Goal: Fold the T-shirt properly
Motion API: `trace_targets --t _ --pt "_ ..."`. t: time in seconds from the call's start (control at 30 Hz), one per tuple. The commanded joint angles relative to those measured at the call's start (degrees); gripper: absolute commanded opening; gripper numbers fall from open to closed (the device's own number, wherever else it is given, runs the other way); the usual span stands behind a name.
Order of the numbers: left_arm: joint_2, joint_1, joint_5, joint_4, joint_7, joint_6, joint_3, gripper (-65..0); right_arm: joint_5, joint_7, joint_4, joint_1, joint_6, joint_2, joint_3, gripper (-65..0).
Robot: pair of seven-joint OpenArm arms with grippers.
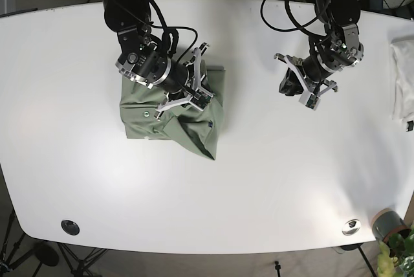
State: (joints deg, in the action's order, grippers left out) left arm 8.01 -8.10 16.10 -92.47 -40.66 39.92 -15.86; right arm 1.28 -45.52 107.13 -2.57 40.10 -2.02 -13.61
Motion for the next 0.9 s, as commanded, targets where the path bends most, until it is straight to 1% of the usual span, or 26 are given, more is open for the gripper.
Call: trace_targets --t 0.0,0.07,0.13,0.4,0.57,0.73,0.87 --pt "0.5 0.6 0.8 -1.0 1.4 0.1 -0.2 -58.2 -0.6 -1.6 2.0 0.7 -0.1 1.5 -0.1 -64.0" --pt "0.5 0.6 0.7 -1.0 1.4 0.1 -0.2 -58.2 -0.7 -2.6 2.5 0.6 -0.1 2.4 -0.2 -64.0" --pt "0.5 0.6 0.7 -1.0 1.4 0.1 -0.2 -58.2 -0.7 -2.7 2.5 0.2 -0.1 3.3 -1.5 -63.9" --pt "0.2 0.6 0.7 -1.0 1.4 0.1 -0.1 -58.2 -0.7 -2.7 2.1 -0.6 -0.1 4.2 -6.0 -63.7" --pt "0.2 0.5 0.7 -1.0 1.4 0.1 -0.1 -58.2 -0.4 -2.1 -2.6 -0.2 -0.1 5.8 -6.7 -63.7" --pt "0.2 0.5 0.9 -1.0 1.3 0.1 -0.1 -58.2 -0.4 2.6 -9.3 0.9 -0.1 6.1 -6.7 -63.6" --pt "0.2 0.5 1.1 -1.3 1.3 0.1 -0.1 -58.2 -0.7 3.5 -11.7 1.9 -0.1 6.1 -6.7 -62.5"
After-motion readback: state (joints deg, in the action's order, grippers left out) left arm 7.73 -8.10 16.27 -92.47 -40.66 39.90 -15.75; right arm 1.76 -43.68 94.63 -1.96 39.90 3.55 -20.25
